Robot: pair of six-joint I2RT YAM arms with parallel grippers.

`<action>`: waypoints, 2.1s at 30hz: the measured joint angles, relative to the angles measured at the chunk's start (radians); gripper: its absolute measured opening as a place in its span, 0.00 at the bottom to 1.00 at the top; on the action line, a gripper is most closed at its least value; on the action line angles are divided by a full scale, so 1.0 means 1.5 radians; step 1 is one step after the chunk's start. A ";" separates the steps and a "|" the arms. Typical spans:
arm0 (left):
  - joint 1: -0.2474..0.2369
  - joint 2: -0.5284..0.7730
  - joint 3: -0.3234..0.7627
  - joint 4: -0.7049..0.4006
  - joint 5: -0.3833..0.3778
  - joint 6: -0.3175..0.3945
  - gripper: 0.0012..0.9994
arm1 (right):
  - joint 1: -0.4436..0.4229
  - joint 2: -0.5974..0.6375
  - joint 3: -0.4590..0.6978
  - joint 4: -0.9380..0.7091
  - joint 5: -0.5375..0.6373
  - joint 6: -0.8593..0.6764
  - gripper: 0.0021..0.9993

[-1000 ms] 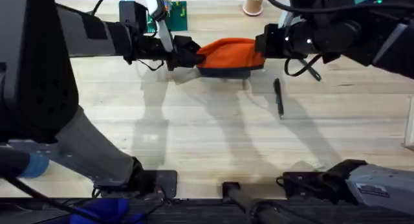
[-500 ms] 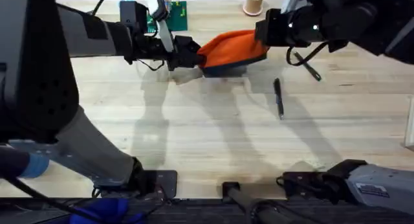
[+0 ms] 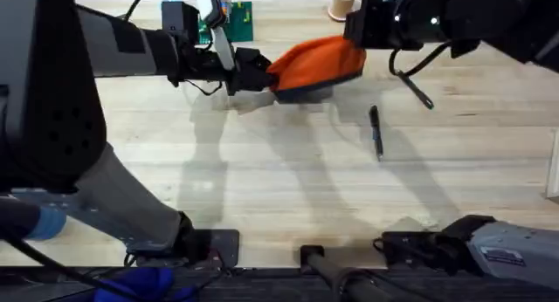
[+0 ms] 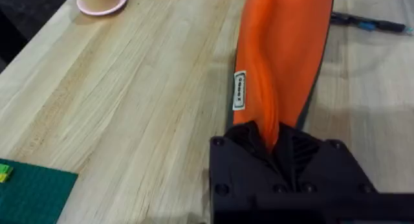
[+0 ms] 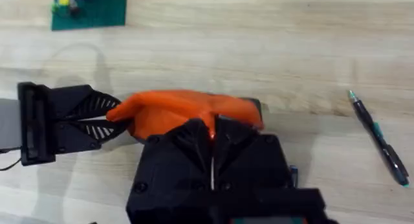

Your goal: Unzip the bag, pick up the pens from the table one at a time and place them inside, then zip the bag closed.

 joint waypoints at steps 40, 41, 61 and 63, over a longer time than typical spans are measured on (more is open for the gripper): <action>-0.001 0.000 0.000 -0.003 -0.007 0.000 0.04 | -0.001 0.029 0.019 -0.096 0.008 -0.004 0.03; -0.001 0.000 0.000 -0.003 -0.007 0.000 0.04 | -0.001 0.031 0.019 -0.097 0.009 -0.004 0.03; 0.000 0.000 0.000 -0.005 -0.010 0.000 0.04 | -0.001 0.038 0.021 -0.067 0.015 -0.004 0.03; 0.001 0.000 0.000 -0.005 -0.010 0.000 0.04 | -0.001 0.038 0.021 -0.049 0.015 -0.005 0.03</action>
